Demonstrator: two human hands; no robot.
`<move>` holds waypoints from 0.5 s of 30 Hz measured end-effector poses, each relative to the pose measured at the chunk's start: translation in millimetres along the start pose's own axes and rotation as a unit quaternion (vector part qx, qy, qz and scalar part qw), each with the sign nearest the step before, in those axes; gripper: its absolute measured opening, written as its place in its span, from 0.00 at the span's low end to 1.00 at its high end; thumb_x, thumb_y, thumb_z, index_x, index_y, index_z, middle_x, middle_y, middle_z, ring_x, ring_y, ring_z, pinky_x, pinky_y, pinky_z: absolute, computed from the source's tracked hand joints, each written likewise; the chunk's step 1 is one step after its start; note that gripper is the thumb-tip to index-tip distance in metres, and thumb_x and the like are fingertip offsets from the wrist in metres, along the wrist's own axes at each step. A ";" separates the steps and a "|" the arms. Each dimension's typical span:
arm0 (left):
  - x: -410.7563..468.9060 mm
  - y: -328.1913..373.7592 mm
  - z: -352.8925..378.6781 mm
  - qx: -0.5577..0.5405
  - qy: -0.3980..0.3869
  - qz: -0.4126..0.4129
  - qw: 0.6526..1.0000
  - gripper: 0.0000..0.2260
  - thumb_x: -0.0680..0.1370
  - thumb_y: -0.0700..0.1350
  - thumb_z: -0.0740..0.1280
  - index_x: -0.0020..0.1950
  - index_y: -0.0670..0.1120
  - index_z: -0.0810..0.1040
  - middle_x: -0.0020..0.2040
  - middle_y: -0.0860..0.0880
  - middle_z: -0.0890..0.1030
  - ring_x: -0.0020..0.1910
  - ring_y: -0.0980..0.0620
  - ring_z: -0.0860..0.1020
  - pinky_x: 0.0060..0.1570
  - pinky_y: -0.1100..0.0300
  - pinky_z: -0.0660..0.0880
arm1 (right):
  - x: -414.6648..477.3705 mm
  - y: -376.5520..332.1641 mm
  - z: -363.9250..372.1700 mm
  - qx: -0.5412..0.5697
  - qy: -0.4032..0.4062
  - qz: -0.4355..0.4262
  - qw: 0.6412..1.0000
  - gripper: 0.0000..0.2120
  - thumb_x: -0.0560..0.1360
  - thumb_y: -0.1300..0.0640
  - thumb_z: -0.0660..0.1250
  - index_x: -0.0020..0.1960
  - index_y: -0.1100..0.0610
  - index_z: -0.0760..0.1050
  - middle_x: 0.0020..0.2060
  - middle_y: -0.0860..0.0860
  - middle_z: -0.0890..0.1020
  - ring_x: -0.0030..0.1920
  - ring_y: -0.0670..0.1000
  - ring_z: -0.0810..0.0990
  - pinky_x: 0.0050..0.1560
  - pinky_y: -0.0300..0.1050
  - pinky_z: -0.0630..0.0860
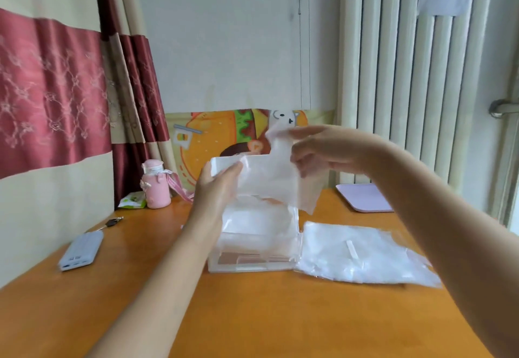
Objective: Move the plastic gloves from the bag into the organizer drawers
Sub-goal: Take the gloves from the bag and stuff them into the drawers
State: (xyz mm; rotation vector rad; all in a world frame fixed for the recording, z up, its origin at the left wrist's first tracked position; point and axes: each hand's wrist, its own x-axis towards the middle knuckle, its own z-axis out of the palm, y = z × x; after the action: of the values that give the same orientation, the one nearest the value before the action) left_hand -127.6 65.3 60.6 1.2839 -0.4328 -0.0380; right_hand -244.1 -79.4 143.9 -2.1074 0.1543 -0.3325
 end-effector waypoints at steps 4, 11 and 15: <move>5.7 17.4 -31.9 0.108 -0.124 0.115 0.980 0.55 0.56 0.74 0.72 0.78 0.53 0.59 0.75 0.56 0.63 0.71 0.63 0.64 0.67 0.65 0.62 | 3.9 -26.0 9.4 -0.174 -0.183 -0.022 0.967 0.26 0.75 0.68 0.60 0.66 0.45 0.75 0.33 0.54 0.79 0.33 0.48 0.76 0.52 0.44 0.75; 8.4 31.9 -46.3 0.202 -0.343 0.109 0.911 0.40 0.62 0.68 0.74 0.70 0.53 0.71 0.66 0.60 0.75 0.67 0.64 0.70 0.68 0.62 0.65 | 8.1 -41.2 23.3 -0.232 -0.251 -0.067 0.937 0.26 0.77 0.71 0.58 0.70 0.49 0.69 0.23 0.38 0.77 0.30 0.45 0.74 0.60 0.52 0.73; 18.4 24.7 -53.4 0.194 -0.322 0.025 0.926 0.19 0.70 0.49 0.74 0.59 0.42 0.80 0.57 0.46 0.83 0.58 0.52 0.80 0.64 0.56 0.71 | 16.4 -38.2 18.3 -0.177 -0.245 -0.074 0.950 0.25 0.76 0.70 0.58 0.68 0.49 0.72 0.28 0.36 0.78 0.31 0.45 0.74 0.50 0.44 0.74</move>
State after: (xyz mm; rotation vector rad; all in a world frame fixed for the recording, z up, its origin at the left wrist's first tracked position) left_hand -98.2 116.7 77.6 1.6393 -1.0805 -0.3538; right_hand -223.8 -48.2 170.0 -2.4952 -0.2574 0.1526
